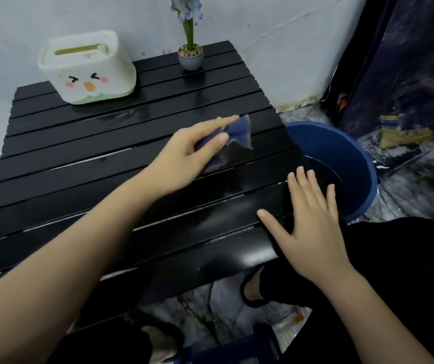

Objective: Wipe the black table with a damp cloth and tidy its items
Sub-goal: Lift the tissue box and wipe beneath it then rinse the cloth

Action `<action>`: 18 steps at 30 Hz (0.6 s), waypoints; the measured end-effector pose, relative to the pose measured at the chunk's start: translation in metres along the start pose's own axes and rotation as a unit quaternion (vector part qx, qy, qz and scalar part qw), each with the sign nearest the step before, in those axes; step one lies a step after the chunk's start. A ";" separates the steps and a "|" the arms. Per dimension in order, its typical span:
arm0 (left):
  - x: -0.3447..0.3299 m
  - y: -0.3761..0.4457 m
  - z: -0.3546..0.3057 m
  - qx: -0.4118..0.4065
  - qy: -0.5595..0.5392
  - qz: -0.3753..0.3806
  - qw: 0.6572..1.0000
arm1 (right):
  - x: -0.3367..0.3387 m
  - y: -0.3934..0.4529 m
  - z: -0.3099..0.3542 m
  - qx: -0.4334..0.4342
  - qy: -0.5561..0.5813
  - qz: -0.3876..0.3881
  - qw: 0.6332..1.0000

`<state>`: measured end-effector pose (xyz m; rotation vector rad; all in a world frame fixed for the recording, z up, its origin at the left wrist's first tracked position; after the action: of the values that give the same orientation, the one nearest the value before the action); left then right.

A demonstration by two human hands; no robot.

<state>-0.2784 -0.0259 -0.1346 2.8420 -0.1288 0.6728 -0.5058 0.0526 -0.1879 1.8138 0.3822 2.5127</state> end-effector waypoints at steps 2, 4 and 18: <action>0.026 -0.045 -0.004 0.015 0.010 0.038 0.999 | 0.008 -0.009 -0.005 -0.006 -0.013 -0.009 1.000; 0.040 -0.085 -0.004 0.018 0.027 0.057 0.998 | 0.014 -0.022 -0.011 -0.030 -0.038 -0.008 0.999; -0.058 -0.085 0.012 -0.157 0.416 0.154 0.882 | 0.004 -0.048 -0.023 -0.079 -0.078 -0.015 0.994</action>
<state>-0.3137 0.0558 -0.1877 2.0181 -0.4908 1.6885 -0.5346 0.0961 -0.2006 1.9085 0.1984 2.2889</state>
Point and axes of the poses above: each hand's wrist, its own y-axis towards the middle knuckle, its own x-axis out of the back of the hand, z = x × y, the point moved 4 cm from there along y, towards the middle knuckle, and after that the axes turned 10 degrees about -z, right-handed, at the moved point
